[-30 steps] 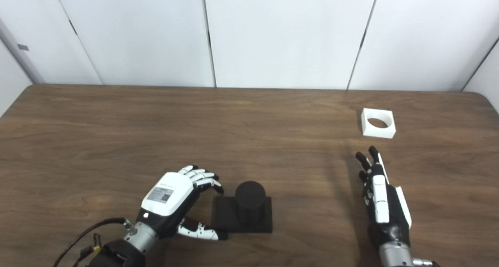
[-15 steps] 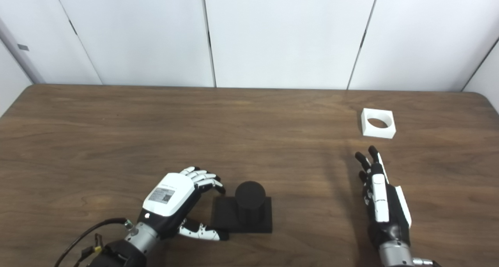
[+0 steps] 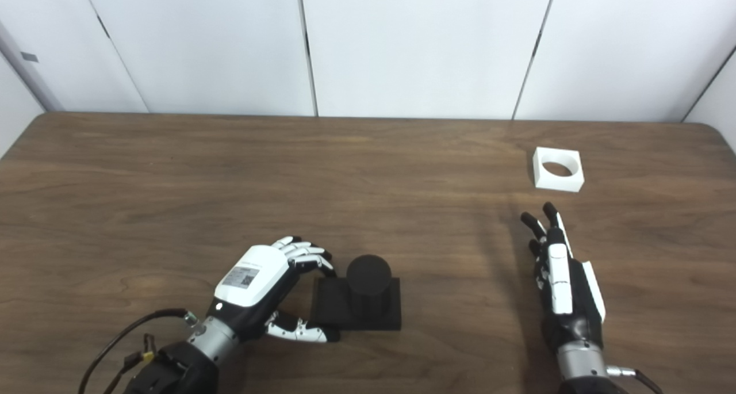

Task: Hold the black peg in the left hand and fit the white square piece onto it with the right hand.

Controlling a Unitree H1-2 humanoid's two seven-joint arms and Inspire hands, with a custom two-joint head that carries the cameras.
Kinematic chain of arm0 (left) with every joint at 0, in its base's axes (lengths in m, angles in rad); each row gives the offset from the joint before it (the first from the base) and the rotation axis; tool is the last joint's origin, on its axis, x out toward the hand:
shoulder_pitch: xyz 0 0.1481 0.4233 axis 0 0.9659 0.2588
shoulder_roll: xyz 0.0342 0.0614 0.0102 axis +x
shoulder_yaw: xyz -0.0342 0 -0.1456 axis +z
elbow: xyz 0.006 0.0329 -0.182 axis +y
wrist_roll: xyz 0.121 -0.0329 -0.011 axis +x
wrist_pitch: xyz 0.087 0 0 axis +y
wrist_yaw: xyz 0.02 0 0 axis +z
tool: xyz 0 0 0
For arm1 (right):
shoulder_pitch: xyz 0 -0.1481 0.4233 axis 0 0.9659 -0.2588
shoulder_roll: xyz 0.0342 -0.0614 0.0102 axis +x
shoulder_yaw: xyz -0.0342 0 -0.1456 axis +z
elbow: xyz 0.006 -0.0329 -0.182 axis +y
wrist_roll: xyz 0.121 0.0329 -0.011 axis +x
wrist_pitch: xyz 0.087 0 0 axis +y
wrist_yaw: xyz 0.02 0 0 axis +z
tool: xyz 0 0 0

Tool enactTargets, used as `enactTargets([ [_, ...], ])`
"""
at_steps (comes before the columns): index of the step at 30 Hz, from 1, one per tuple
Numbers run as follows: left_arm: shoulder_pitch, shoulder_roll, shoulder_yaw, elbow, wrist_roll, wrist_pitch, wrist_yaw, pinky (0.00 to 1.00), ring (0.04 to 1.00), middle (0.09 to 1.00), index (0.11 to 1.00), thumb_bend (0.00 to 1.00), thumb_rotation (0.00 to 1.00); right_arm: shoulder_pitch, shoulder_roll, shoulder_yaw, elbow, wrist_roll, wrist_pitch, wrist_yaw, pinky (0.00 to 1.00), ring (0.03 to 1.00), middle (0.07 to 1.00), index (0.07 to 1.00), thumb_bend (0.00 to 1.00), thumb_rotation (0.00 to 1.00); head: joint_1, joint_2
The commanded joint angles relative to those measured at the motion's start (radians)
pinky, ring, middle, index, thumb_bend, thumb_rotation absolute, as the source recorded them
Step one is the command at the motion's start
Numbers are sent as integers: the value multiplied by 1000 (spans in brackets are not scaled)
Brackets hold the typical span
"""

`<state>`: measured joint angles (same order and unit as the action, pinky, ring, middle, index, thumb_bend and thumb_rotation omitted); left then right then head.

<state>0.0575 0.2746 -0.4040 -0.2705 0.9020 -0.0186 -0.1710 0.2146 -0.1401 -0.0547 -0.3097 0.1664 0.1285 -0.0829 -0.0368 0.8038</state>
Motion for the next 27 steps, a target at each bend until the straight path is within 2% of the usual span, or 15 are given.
enactTargets([
  [1,-5,0,-10,15,-7,-28,2,918,848,793,587,864,247,-22,42,-2,-22,-7,10,-3,1000,998,909,988,582,1000,-1,1],
  [5,-4,-5,-4,35,-24,-44,33,911,838,770,541,829,183,-21,36,1,-24,-10,13,1,1000,999,911,993,590,1000,-2,2],
  [6,-4,-6,-3,39,-26,-49,42,916,839,766,514,680,128,-21,36,0,-24,-10,12,1,1000,1000,911,994,588,1000,-2,2],
  [8,-4,-7,-2,48,-30,-56,57,920,835,757,490,550,77,-21,38,-1,-23,-5,9,2,1000,1000,911,994,588,1000,-2,2],
  [16,-4,-12,6,78,-14,-67,109,909,806,732,483,521,55,-23,38,-2,-26,2,22,1,1000,1000,914,993,603,1000,-27,3],
  [22,2,-6,20,88,-26,-70,123,897,792,720,482,522,53,-30,55,3,-41,-7,44,-15,1000,1000,913,987,623,994,-117,-6],
  [25,5,3,25,86,-41,-62,99,900,795,727,483,521,52,-44,37,-3,-71,-29,59,-22,1000,996,912,972,595,917,-161,-17],
  [27,5,13,30,89,-49,-67,90,895,796,730,483,521,51,-61,10,-10,-102,-59,102,-25,1000,978,901,957,549,852,-211,-30],
])
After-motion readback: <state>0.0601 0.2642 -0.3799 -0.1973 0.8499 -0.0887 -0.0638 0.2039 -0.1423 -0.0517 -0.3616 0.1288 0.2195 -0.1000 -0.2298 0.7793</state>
